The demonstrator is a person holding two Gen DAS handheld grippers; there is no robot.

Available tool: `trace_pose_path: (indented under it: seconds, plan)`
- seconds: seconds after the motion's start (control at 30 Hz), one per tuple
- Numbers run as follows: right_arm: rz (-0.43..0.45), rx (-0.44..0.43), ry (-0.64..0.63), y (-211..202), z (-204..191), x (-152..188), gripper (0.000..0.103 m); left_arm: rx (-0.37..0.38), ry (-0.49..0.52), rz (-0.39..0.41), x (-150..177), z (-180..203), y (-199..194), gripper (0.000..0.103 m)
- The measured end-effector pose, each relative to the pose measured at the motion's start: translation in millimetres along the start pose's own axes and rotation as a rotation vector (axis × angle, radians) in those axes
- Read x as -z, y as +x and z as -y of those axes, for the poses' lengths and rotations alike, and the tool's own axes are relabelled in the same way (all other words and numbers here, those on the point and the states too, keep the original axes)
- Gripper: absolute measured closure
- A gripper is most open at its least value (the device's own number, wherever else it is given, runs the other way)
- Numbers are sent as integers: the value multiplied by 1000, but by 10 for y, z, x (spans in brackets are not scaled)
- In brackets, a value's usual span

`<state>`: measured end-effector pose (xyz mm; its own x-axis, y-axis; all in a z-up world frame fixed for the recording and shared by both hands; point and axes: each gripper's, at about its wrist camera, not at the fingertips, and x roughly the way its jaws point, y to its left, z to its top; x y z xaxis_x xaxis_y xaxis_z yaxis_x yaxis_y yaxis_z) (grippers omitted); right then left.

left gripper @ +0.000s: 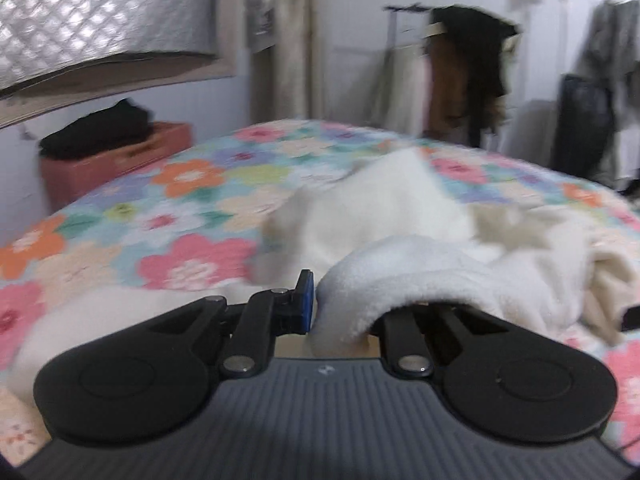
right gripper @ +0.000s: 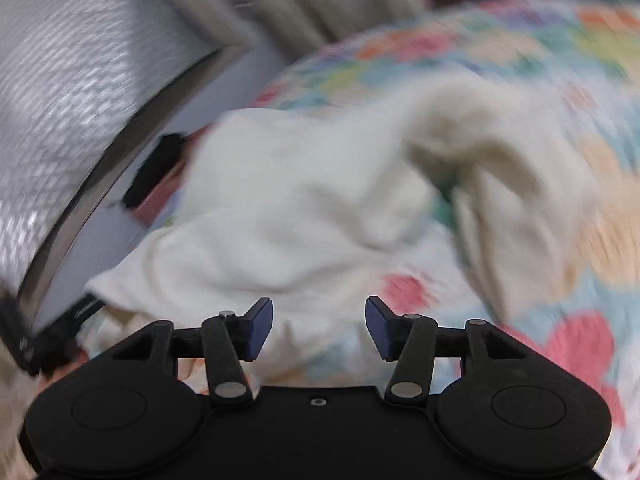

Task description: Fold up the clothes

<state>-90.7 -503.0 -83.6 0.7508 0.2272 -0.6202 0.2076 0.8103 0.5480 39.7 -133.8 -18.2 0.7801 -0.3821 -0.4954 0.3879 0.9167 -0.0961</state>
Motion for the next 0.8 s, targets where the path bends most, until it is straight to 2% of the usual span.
trace_pose_path:
  seconds: [0.1,0.23,0.33,0.43,0.47,0.57,0.6,0.63,0.67,0.7,0.8]
  plan:
    - [-3,49,115,126,284,31,46,3,-76,-36,25,-136,116,89]
    - [49,71,128,252,296,-50,44,-31,-14,-1,25,-71,107,88]
    - [112,100,112,351,268,-222,38,-42,-8,-5,30,-73,140,88]
    - [145,119,117,501,305,-415,26,-48,-69,-50,55,-132,208,87]
    - [148,119,127,567,332,-466,22,-43,-97,-65,69,-168,252,87]
    - [101,93,157,864,397,-529,22,-31,-140,-93,113,-238,380,87]
    - [86,79,154,946,381,-532,26,-27,-143,-99,127,-258,412,87]
    - [77,52,138,1009,330,-520,36,-24,-145,-103,141,-277,441,87]
    - [68,26,117,1045,261,-513,71,-14,-150,-111,156,-294,464,87]
    - [73,23,89,1036,185,-508,79,-5,-162,-117,166,-315,474,87]
    - [157,131,-40,832,-93,-491,86,25,-195,-126,172,-356,466,87]
